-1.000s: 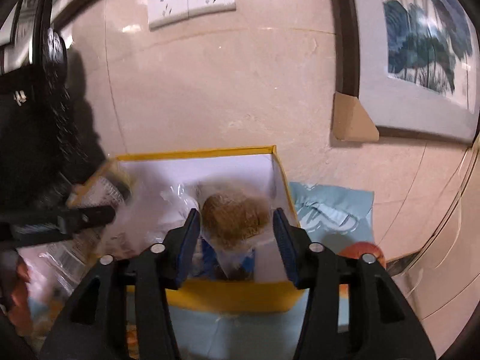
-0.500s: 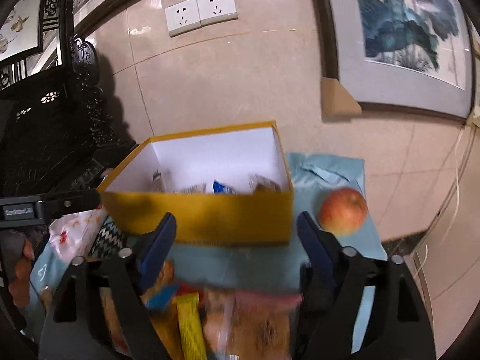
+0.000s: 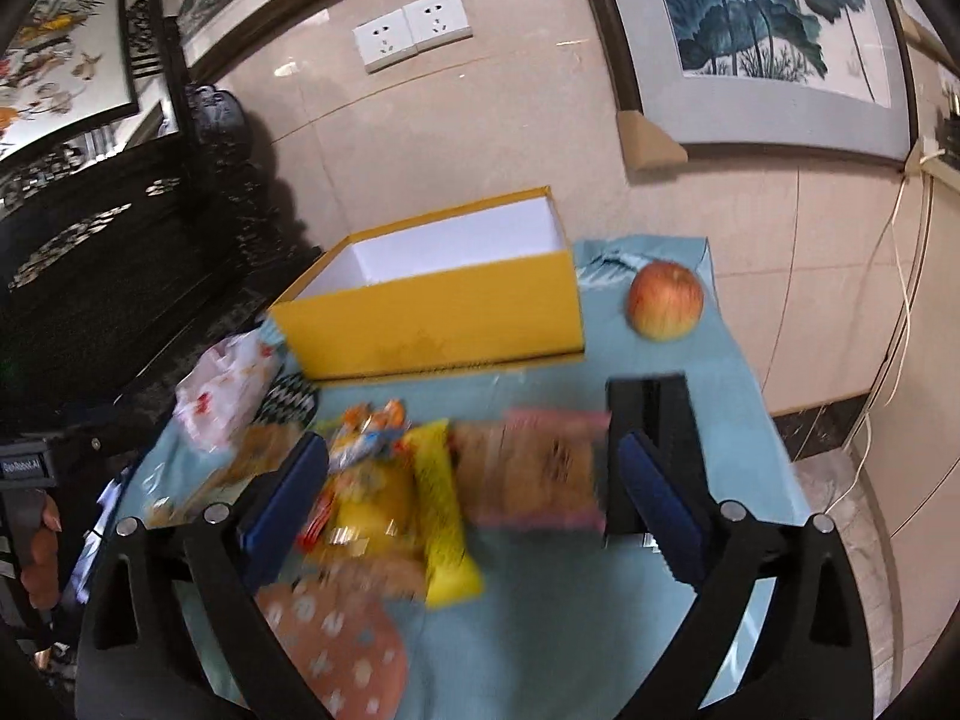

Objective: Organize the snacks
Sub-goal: 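Move both grippers back from the box toward the snack pile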

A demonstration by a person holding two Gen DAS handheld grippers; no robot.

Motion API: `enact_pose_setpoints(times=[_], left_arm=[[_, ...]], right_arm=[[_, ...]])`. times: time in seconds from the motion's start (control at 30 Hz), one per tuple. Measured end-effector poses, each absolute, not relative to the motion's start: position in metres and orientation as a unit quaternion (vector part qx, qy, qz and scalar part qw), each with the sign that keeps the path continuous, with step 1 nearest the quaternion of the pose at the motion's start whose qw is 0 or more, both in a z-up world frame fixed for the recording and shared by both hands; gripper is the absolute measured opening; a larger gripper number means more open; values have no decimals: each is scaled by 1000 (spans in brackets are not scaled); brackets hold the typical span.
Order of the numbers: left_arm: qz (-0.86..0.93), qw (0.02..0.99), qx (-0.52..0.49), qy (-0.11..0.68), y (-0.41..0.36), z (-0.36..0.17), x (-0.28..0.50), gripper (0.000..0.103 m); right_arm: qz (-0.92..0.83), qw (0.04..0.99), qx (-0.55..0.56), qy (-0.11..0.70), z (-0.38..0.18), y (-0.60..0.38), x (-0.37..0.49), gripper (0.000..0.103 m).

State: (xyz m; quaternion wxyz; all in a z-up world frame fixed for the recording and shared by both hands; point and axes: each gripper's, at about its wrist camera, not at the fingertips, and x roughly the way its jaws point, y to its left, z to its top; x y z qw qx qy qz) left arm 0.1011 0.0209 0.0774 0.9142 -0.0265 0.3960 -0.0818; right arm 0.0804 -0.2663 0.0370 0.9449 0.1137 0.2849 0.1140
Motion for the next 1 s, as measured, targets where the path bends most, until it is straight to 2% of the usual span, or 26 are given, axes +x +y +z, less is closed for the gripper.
enact_pose_setpoints(times=[0.3, 0.63, 0.97, 1.0], left_arm=[[-36, 893, -80, 442, 53, 7, 51, 99], [-33, 904, -25, 427, 33, -15, 42, 99], [-22, 902, -19, 431, 40, -19, 58, 99], [-20, 902, -21, 432, 43, -19, 60, 99]], right_arm=[[109, 940, 109, 305, 5, -265, 45, 102], [114, 944, 22, 309, -6, -222, 59, 102], [112, 935, -12, 335, -18, -172, 122, 102], [107, 934, -17, 341, -20, -167, 130, 93]])
